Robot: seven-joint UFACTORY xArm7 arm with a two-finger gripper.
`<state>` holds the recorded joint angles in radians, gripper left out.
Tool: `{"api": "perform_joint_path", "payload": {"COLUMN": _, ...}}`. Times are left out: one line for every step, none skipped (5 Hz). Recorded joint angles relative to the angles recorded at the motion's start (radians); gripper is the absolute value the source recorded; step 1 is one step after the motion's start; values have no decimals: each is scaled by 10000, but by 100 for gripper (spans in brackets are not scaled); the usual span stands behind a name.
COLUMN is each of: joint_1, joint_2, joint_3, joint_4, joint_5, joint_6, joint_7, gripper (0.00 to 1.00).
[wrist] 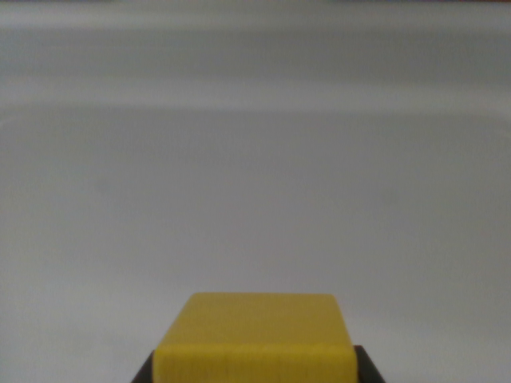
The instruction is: Pick yellow cube
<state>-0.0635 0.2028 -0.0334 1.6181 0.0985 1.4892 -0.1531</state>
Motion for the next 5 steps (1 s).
{"api": "perform_joint_path", "payload": {"joint_1": 0, "joint_2": 0, "joint_3": 0, "joint_4": 0, "joint_5": 0, "joint_6": 0, "joint_7": 0, "gripper": 100}}
{"api": "perform_joint_path", "payload": {"joint_1": 0, "joint_2": -102, "joint_3": -7, "joint_4": 216, "joint_5": -18, "joint_6": 317, "joint_7": 32, "gripper": 100}}
{"api": "perform_joint_path", "payload": {"joint_1": 0, "joint_2": -102, "joint_3": -7, "joint_4": 216, "joint_5": -18, "joint_6": 317, "joint_7": 32, "gripper": 100}}
{"api": "perform_joint_path", "payload": {"joint_1": 0, "joint_2": -190, "joint_3": -12, "joint_4": 402, "joint_5": -33, "joint_6": 589, "joint_7": 60, "gripper": 100}}
{"api": "perform_joint_path", "payload": {"joint_1": 0, "joint_2": -190, "joint_3": -12, "joint_4": 402, "joint_5": -33, "joint_6": 589, "joint_7": 60, "gripper": 100}}
